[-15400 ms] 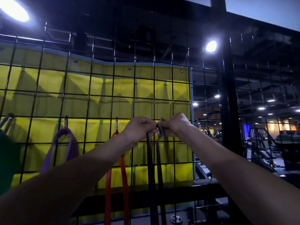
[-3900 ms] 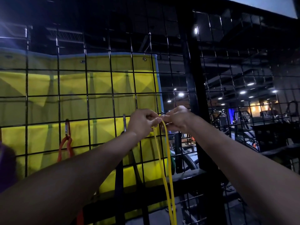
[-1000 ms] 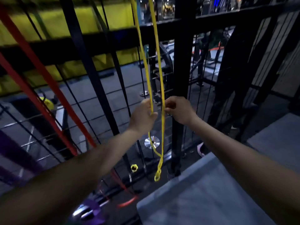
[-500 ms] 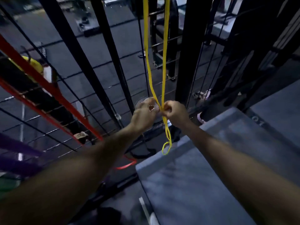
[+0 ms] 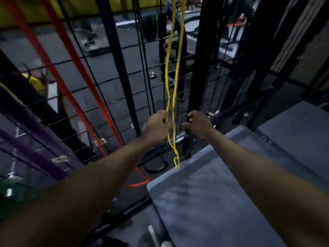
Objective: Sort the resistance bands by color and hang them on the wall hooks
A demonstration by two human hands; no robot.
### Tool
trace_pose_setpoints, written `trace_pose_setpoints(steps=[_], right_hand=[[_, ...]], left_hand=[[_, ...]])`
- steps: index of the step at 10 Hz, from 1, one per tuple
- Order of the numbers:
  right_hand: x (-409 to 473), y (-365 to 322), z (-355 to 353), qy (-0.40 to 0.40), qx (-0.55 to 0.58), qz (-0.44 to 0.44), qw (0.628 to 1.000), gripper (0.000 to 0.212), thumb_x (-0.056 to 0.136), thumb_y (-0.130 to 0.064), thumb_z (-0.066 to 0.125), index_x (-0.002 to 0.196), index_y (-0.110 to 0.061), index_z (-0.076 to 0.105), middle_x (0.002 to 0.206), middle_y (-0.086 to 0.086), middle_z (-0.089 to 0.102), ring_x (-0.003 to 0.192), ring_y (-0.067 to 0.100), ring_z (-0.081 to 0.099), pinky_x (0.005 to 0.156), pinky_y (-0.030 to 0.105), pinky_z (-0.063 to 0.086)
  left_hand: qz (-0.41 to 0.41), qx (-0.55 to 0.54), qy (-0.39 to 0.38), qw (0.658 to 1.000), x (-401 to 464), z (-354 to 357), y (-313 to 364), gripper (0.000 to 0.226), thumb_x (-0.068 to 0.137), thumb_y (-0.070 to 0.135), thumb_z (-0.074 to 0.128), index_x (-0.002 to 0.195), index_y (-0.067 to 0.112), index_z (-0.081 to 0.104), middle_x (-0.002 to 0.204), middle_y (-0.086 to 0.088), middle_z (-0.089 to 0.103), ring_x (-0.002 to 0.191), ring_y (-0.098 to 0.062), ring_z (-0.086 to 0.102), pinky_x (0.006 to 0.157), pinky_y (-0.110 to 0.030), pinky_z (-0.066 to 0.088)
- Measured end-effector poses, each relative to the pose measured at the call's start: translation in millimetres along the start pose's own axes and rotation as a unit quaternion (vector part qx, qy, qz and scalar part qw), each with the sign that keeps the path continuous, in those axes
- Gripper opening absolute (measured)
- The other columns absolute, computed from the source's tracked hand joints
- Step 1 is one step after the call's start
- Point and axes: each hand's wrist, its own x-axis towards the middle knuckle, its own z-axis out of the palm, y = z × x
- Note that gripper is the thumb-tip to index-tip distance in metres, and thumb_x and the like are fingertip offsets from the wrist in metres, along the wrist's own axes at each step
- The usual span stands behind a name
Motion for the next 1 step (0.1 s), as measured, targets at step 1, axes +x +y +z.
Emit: trace_pose_setpoints(steps=[1], right_hand=[[-32.8,-30.7,-26.0,0.002,-0.039,-0.003,0.999,0.044,0.086,-0.021,0.063,0.12,0.005,0.053,0.123,0.022,0.058,0.113,0.032,0.055,0.088,0.033,0.042]], left_hand=[[0.05,0.006,0.009,0.999,-24.0,-18.1,12.6,0.008,0.089,0.014,0.052,0.083,0.011,0.055,0.081,-0.007,0.056,0.089,-0.035,0.057,0.065,-0.031,0.037]])
